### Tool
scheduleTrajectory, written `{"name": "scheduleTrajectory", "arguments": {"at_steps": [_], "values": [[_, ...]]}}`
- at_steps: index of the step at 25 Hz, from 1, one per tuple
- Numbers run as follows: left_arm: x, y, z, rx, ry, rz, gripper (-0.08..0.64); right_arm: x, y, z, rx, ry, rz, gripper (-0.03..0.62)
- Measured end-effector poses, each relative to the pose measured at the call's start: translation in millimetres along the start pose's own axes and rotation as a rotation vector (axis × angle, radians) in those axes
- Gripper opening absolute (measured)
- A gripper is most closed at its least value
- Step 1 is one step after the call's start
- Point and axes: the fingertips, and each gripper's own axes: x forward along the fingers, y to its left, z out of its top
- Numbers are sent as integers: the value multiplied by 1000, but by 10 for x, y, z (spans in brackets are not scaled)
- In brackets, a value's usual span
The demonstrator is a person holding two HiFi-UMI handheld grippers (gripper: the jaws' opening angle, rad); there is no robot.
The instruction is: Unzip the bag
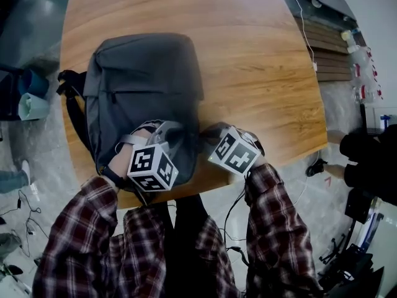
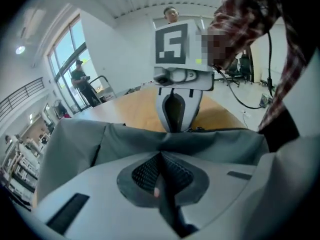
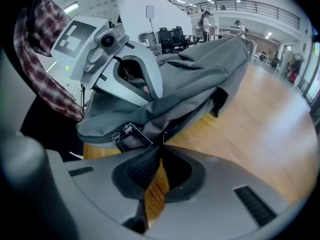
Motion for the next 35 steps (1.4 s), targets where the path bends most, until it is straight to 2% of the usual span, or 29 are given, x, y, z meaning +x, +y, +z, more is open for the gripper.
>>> {"name": "scheduleTrajectory", "arguments": {"at_steps": [2, 4, 8, 12, 15, 17, 21, 24, 27, 32, 35], "values": [[46, 9, -26, 47, -4, -18, 8, 19, -22, 17, -24, 21, 16, 26], [133, 37, -54, 79, 4, -40, 8, 16, -73, 10, -67, 38, -6, 23], [154, 0, -61, 97, 17, -80, 8, -95, 8, -60, -122, 56, -174, 20], [175, -59, 11, 82, 24, -110, 8, -162, 152, -151, -63, 57, -307, 20], [185, -137, 49, 99, 6, -137, 8, -158, 243, -266, 10, 39, -309, 18], [171, -186, 58, 117, -3, -139, 8, -157, 258, -310, 19, 34, -333, 20], [164, -206, 84, 130, -10, -117, 8, -163, 218, -324, -81, 90, -466, 20], [153, -205, 72, 121, -18, -114, 8, -213, 205, -284, -127, 69, -535, 23], [156, -206, 82, 117, -19, -114, 8, -227, 207, -274, -159, 65, -543, 29], [155, -202, 115, 112, -21, -110, 8, -200, 134, -250, -275, 119, -594, 29], [142, -201, 96, 109, -24, -108, 8, -206, 135, -262, -229, 96, -526, 29]]}}
